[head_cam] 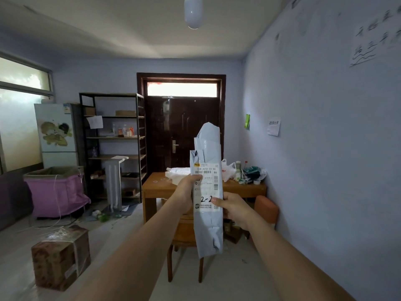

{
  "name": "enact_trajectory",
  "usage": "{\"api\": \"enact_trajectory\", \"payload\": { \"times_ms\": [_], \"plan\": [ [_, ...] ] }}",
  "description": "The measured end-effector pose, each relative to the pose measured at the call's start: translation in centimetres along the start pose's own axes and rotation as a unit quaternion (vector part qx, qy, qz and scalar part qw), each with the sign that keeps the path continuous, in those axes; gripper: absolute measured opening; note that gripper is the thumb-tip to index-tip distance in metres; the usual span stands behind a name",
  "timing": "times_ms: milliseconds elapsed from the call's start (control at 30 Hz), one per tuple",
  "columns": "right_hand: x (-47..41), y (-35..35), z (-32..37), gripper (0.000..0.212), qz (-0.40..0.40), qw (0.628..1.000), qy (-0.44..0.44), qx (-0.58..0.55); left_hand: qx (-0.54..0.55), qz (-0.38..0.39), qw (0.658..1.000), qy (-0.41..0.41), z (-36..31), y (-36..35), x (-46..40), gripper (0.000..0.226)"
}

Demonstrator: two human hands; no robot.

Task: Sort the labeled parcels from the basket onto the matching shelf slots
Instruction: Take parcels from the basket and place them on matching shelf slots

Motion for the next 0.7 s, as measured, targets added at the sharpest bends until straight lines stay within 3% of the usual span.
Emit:
{"api": "enact_trajectory", "payload": {
  "times_ms": [167, 400, 567, 700],
  "plan": [
    [3.0, 3.1, -0.6, 0.019, -0.072, 0.995, 0.013, -0.066, -0.066, 0.100, 0.993, -0.021, 2.1, -2.9, 0.7, 0.029],
    [11.9, 6.9, -0.1, 0.024, -0.229, 0.970, 0.027, -0.073, -0.021, 0.210, 0.977, -0.007, 5.5, -10.4, 1.5, 0.026],
    [19.2, 9.9, -2.3, 0.026, -0.433, 0.901, -0.012, -0.006, -0.002, 0.291, 0.956, 0.026, 9.2, -17.4, 5.0, 0.029],
    [27.1, 10.7, -3.2, 0.031, -0.529, 0.847, -0.046, 0.031, 0.006, 0.371, 0.928, 0.022, 10.9, -22.6, 10.3, 0.032]
  ]
}}
Point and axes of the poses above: each hand's wrist, its own x-axis away from the middle knuckle, its own y-axis out of the back of the hand, z = x × y, the point moved 3 cm from there along -x, towards the middle knuckle, and after that the axes turned 7 degrees about -y, right-handed, at the moved point
